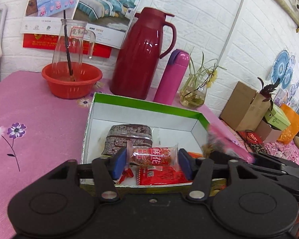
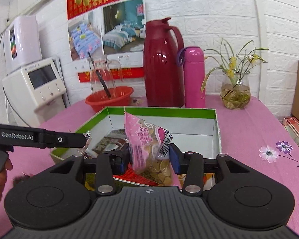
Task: Organize snacks
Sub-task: 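Carry both snacks into the green box and open both grippers, then move both grippers to the pile and close on the red fried-snack bag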
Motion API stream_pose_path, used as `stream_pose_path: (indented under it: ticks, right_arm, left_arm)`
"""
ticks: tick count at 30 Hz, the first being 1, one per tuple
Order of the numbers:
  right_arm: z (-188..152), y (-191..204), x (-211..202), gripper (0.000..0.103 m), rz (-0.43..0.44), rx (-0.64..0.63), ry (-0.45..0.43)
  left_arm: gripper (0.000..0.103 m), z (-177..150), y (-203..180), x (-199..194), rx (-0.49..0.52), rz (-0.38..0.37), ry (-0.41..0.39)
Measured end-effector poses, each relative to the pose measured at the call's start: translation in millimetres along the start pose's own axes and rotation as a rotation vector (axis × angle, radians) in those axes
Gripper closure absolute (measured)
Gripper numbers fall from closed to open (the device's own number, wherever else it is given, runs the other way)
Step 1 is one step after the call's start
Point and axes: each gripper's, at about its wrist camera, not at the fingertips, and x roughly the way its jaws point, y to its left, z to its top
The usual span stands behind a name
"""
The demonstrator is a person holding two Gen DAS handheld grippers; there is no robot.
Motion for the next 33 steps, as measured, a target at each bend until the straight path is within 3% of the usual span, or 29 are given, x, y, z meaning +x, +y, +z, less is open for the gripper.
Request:
stream_pose_path:
  ticks: [1,2,18,33]
  right_arm:
    - [-1.5,0.9,3.0,0.018,-0.015,-0.022,0.007]
    - [-2.2,1.3,3.7,0.003,-0.029,-0.04,0.012]
    - [-3.0,11.3,-71.2,0.0,0.037,-0.051,-0.06]
    - [-45.2,53.8,-115.1,0.0,0.174,-0.049,0.013]
  left_arm:
    - [0.009,-1.6,0.8,3.5,0.004,-0.003,0.006]
    - [0.0,-3.5,1.6,4.7,0.005,-0.009,0.008]
    - [0.0,-15.6,-23.5,-34.8,0.006,0.032,-0.01]
    - [0.0,-55.1,-28.3,-74.3,0.016,0.027,0.03]
